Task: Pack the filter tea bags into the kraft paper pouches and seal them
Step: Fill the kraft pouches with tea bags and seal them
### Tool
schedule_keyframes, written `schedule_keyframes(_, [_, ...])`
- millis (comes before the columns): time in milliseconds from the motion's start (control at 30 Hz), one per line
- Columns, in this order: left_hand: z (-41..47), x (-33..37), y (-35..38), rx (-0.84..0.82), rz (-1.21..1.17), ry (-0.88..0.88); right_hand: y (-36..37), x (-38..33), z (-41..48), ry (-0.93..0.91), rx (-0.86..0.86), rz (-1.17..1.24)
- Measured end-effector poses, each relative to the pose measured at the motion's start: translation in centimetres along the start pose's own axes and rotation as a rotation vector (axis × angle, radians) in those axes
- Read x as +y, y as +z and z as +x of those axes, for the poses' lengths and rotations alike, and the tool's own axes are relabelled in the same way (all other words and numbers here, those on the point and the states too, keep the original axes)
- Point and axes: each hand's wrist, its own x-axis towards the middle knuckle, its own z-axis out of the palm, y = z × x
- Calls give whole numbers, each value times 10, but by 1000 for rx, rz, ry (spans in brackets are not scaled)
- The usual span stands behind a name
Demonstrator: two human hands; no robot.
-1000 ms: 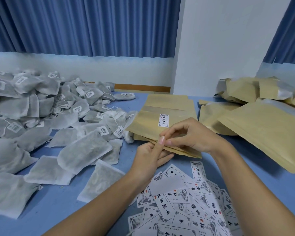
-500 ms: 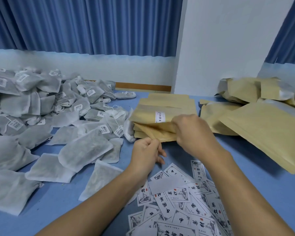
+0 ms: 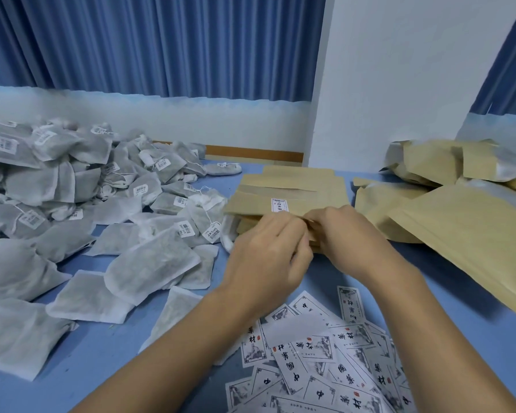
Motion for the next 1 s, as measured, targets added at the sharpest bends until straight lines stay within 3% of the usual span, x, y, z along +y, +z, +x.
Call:
schedule_keyframes(167, [11, 6, 8, -415, 170, -316, -5, 3, 2, 62, 184, 41])
schedule_keyframes(233, [28, 3, 19, -580, 174, -456, -4, 1, 2, 27, 180, 40])
schedule_keyframes(300, [51, -5, 38, -698, 172, -456, -6, -1, 2, -12, 155, 70])
schedule_keyframes(400, [83, -31, 63, -701, 107, -480, -14, -1, -2, -28, 306, 206])
schedule_keyframes(500, [89, -55, 69, -634, 58, -668, -14, -6, -3, -28, 367, 210])
schedule_keyframes(533, [88, -56, 71, -669, 33, -669, -11, -7, -2, -18, 384, 210])
schedule_keyframes(633, [78, -49, 85, -745, -9, -419, -4, -8, -1, 5, 441, 288])
schedule_keyframes(700, [72, -44, 85, -701, -78, -403, -1, -5, 1, 28, 428, 380])
schedule_keyframes(800, [77, -40, 77, -776, -185, -399, 8, -3, 6, 88, 462, 514])
schedule_keyframes(933, [63, -16, 58, -783, 23, -286, 19, -1, 7, 249, 614, 580])
schedule_keyframes(1000, [33, -1, 46, -664, 92, -204, 21, 1, 6, 350, 676, 588])
